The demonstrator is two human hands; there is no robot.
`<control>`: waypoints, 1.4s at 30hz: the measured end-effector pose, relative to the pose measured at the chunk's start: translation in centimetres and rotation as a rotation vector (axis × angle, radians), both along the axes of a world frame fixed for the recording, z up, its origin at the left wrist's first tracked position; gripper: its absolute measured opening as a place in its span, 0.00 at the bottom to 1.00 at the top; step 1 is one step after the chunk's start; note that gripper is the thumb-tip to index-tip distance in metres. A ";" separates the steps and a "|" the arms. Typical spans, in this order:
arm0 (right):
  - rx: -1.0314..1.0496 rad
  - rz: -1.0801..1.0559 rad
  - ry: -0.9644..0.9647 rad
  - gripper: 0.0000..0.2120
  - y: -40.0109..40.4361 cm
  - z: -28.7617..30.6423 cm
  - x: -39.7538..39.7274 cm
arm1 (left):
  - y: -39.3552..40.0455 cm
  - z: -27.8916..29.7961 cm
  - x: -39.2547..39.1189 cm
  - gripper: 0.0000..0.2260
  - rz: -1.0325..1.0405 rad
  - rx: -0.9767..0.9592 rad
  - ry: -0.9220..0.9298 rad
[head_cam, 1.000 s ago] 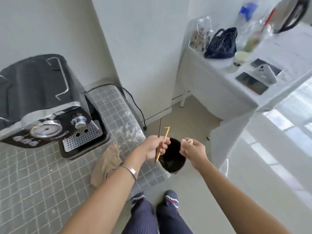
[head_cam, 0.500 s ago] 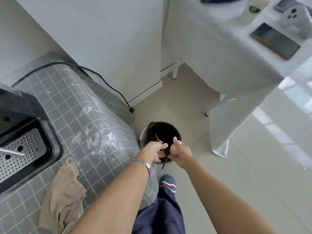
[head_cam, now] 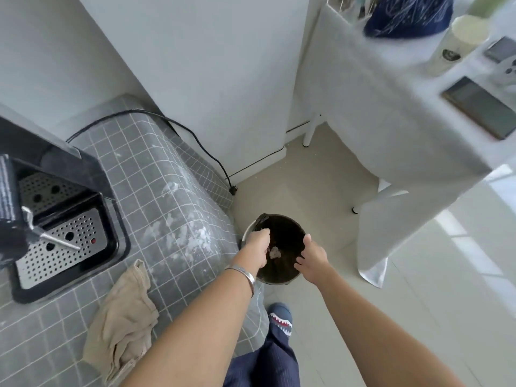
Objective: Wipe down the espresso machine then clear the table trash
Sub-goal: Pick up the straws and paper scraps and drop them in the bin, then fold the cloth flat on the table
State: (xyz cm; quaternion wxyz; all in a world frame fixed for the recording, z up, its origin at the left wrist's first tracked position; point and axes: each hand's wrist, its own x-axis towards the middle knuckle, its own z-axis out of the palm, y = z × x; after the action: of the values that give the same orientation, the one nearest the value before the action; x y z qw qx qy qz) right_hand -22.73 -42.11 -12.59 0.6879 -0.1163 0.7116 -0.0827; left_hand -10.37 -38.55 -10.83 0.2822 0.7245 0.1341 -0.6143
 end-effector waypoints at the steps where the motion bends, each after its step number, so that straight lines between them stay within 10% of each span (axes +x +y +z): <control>1: -0.013 0.015 -0.009 0.26 -0.2 1.0 0.2 | 0.0 1.0 0.1 0.22 0.011 -0.011 -0.007; 10: -0.216 0.284 -0.102 0.21 0.0 10.5 3.9 | 4.0 14.0 2.3 0.20 0.069 -0.236 -0.159; 14: -0.365 0.450 -0.115 0.14 2.4 14.6 7.1 | 9.3 17.1 4.6 0.06 0.019 -0.379 -0.368; 21: -0.606 0.976 -0.160 0.05 11.6 17.9 13.0 | 25.9 16.9 9.5 0.13 0.040 -0.271 -0.917; 28: -1.045 1.452 0.006 0.02 23.2 16.0 14.2 | 37.2 11.1 10.6 0.14 0.023 -0.075 -0.660; 33: -1.302 1.744 0.008 0.20 27.1 13.2 13.6 | 38.0 10.6 11.4 0.17 0.187 -0.170 -0.456; 42: -1.443 1.663 0.253 0.23 26.5 12.4 14.1 | 37.1 10.7 11.6 0.20 0.095 -0.333 -0.531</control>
State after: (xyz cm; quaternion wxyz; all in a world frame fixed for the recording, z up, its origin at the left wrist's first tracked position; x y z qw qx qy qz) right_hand -8.66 -15.62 -0.16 0.2218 -0.9391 0.2615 0.0222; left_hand 1.22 -1.48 -0.17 0.4508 0.7962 -0.0129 -0.4034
